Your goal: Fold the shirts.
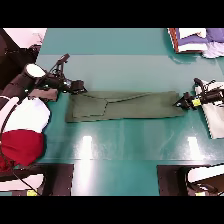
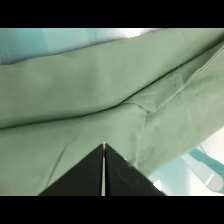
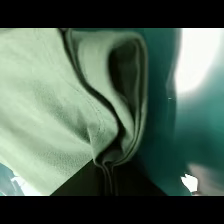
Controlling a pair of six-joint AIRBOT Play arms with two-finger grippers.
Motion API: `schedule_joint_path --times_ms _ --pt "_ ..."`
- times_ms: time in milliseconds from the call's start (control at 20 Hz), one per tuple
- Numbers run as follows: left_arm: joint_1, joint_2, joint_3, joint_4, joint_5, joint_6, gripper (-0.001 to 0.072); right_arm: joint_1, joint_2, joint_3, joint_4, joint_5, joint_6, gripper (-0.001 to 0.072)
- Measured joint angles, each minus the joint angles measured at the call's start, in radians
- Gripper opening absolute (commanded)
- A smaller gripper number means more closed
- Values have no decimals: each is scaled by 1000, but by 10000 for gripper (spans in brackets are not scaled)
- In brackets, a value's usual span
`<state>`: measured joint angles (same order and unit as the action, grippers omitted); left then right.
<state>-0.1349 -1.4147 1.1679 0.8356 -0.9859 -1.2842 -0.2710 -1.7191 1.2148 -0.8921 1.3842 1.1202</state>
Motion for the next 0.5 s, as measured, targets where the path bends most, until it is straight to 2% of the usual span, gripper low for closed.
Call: schedule_joint_path --times_ms 250,500 --pt "-118 -102 79 -2 18 -23 24 17 68 3 -1 53 -3 16" --pt "-256 -264 263 -3 25 -56 24 83 234 109 7 115 87 16"
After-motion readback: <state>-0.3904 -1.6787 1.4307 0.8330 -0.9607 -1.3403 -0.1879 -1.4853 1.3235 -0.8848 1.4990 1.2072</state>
